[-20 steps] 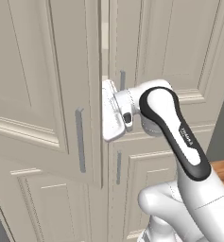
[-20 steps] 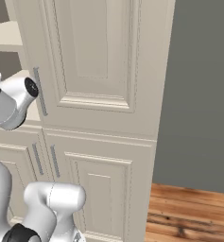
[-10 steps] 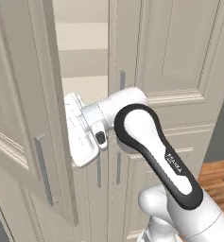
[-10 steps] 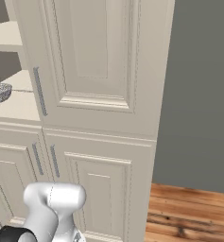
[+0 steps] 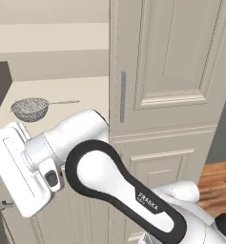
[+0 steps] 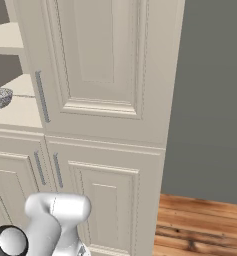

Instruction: Open the cabinet and setup a tea strainer by placing it in the bowl upright.

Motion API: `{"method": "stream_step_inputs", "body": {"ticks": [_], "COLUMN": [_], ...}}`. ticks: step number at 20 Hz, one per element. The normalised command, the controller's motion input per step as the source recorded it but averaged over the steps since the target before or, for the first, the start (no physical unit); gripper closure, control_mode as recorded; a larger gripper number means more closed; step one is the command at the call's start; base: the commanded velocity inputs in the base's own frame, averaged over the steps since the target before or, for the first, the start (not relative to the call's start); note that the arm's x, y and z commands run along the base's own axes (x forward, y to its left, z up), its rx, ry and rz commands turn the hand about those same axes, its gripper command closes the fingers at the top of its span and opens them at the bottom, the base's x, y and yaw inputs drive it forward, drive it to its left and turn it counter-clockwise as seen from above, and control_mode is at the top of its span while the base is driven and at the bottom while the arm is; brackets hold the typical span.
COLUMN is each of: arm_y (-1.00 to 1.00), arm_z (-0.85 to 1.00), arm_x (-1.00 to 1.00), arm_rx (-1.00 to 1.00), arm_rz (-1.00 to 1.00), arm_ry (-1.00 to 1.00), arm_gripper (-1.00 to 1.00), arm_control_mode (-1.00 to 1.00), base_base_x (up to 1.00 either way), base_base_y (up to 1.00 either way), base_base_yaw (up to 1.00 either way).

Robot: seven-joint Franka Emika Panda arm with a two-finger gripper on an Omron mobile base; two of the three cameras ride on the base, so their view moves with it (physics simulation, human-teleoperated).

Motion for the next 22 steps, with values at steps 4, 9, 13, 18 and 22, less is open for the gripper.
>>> {"method": "stream_step_inputs", "body": {"ticks": [4, 9, 13, 18, 22], "arm_y": [0.94, 0.9, 0.71, 0.58, 0.35], "arm_z": [-0.11, -0.14, -0.06, 0.0, 0.0], "arm_x": [-0.56, -0.26, -0.13, -0.03, -0.03], "arm_rx": [-0.04, -0.08, -0.08, -0.08, -0.13], "arm_rz": [0.11, 0.02, 0.0, 0.0, 0.0], "arm_ry": [0.0, 0.0, 0.0, 0.0, -0.05], "arm_gripper": [-1.0, -1.0, -1.0, -1.0, -1.0], "arm_control_mode": [-1.0, -1.0, -1.0, -1.0, -1.0], "base_base_x": [0.0, 0.0, 0.0, 0.0, 0.0], "base_base_y": [0.0, 0.0, 0.0, 0.0, 0.0], "base_base_yaw": [0.0, 0.0, 0.0, 0.0, 0.0]}}
